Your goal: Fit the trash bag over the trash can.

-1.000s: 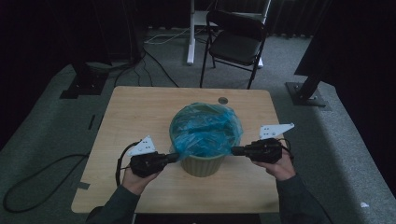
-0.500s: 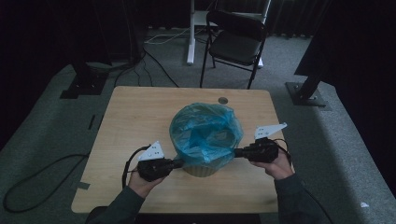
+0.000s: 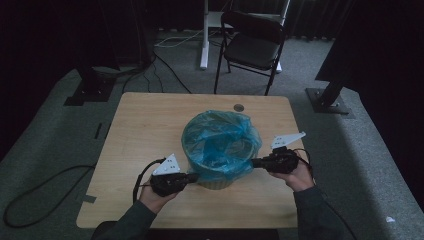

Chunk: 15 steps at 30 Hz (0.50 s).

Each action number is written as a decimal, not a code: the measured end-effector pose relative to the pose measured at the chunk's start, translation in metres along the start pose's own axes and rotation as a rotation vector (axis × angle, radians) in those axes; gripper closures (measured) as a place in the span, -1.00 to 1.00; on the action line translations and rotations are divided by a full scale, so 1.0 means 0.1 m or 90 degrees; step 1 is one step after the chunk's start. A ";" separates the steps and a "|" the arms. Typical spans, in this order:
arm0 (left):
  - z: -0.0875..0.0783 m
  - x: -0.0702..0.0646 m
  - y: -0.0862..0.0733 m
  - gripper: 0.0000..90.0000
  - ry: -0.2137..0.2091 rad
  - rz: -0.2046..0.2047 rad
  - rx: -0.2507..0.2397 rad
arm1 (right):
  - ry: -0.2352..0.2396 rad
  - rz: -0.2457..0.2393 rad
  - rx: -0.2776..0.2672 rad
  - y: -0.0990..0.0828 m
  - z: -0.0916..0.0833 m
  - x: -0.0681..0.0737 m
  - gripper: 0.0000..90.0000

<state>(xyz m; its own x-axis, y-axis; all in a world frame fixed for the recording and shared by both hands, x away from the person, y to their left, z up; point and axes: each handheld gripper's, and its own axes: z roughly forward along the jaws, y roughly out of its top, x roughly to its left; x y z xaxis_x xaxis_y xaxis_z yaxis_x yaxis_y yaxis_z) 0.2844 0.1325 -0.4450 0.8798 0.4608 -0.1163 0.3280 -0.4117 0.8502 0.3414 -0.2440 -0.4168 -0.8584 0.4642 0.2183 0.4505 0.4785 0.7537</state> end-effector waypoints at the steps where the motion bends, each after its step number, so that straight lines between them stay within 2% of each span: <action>1: 0.00 0.02 -0.01 0.98 0.006 -0.003 0.002 | -0.004 0.011 -0.001 -0.02 0.00 -0.03 1.00; 4: -0.01 0.06 -0.02 0.98 0.012 -0.013 0.005 | -0.012 0.011 0.000 -0.02 -0.02 -0.03 1.00; 5: -0.02 0.10 -0.05 0.98 0.021 -0.027 0.007 | -0.029 0.012 0.001 -0.02 -0.04 -0.04 1.00; 8: -0.03 0.14 -0.07 0.98 0.026 -0.038 0.009 | -0.045 0.017 0.008 -0.03 -0.06 -0.06 1.00; 9: -0.05 0.17 -0.08 0.95 0.030 -0.054 0.005 | -0.053 0.025 0.007 -0.05 -0.07 -0.09 1.00; 10: -0.05 0.17 -0.08 0.89 0.030 -0.054 0.005 | -0.053 0.025 0.007 -0.05 -0.07 -0.09 1.00; 11: -0.10 0.20 -0.08 0.82 0.041 -0.071 -0.006 | -0.057 0.028 0.005 -0.06 -0.08 -0.10 1.00; 14: -0.17 0.24 -0.09 0.63 0.046 -0.083 -0.023 | -0.065 0.027 0.001 -0.06 -0.12 -0.09 1.00; 15: -0.23 0.25 -0.08 0.63 0.048 -0.088 -0.034 | -0.063 0.026 -0.003 -0.06 -0.14 -0.09 0.99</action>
<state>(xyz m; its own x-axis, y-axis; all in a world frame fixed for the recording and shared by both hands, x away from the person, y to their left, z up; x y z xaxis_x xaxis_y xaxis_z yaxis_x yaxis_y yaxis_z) 0.2958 0.1654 -0.4434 0.7984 0.5692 -0.1964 0.4236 -0.2991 0.8550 0.3433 -0.2614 -0.4145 -0.8109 0.5547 0.1865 0.4832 0.4548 0.7481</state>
